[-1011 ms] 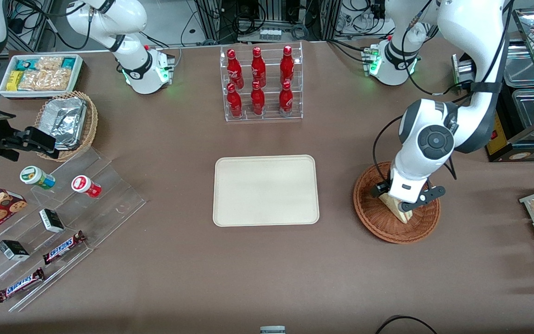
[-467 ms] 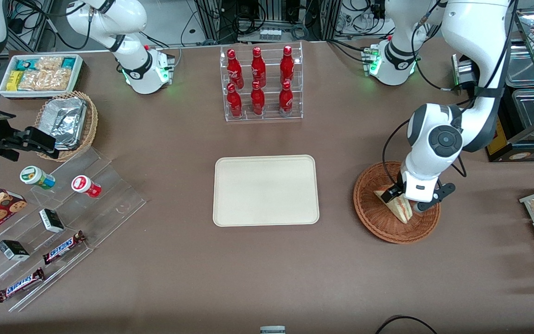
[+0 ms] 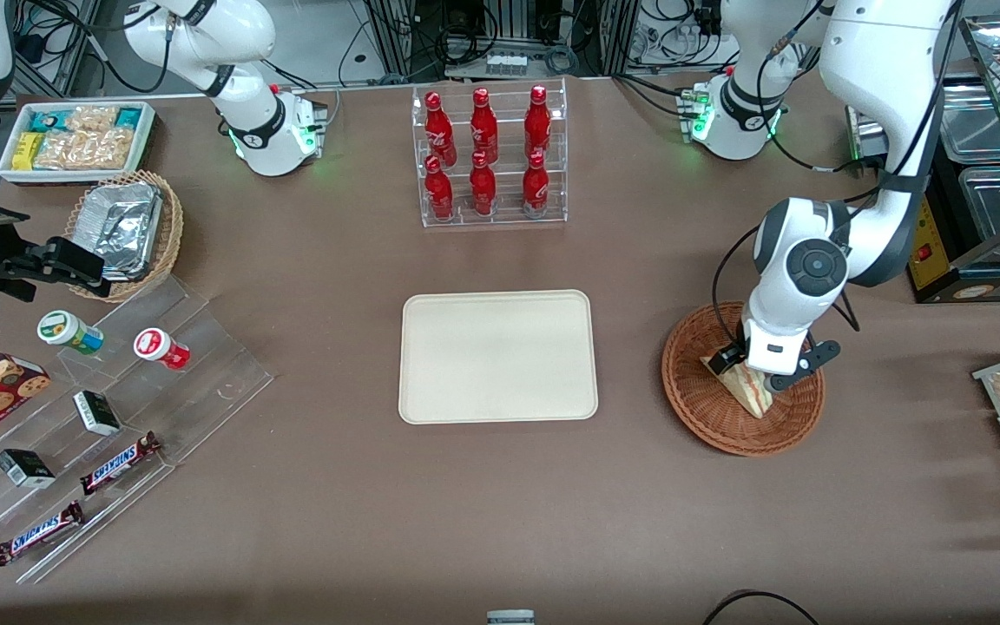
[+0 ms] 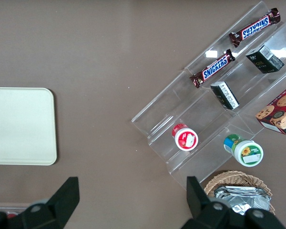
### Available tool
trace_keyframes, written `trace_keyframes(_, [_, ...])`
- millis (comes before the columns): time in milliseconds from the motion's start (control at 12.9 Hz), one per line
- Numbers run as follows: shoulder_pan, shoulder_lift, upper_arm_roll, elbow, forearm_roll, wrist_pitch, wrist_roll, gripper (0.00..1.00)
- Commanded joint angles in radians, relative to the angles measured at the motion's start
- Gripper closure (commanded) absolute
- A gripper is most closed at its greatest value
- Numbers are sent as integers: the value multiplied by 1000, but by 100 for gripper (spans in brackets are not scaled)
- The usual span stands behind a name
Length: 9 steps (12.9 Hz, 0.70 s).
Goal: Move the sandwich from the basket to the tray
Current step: 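Lift the sandwich and carry it over the cream tray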
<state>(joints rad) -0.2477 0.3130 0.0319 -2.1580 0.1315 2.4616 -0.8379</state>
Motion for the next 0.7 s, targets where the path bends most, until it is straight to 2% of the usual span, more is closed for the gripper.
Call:
trace_keyframes(0, [1, 0, -1, 23, 23, 1, -15, 100])
trace_keyframes(78, [-1, -2, -1, 44, 23, -27, -14, 100])
trace_keyframes(389, [-22, -49, -12, 205, 23, -344, 48, 100])
trace_keyframes(622, [-94, -54, -39, 349, 3, -498, 42, 100])
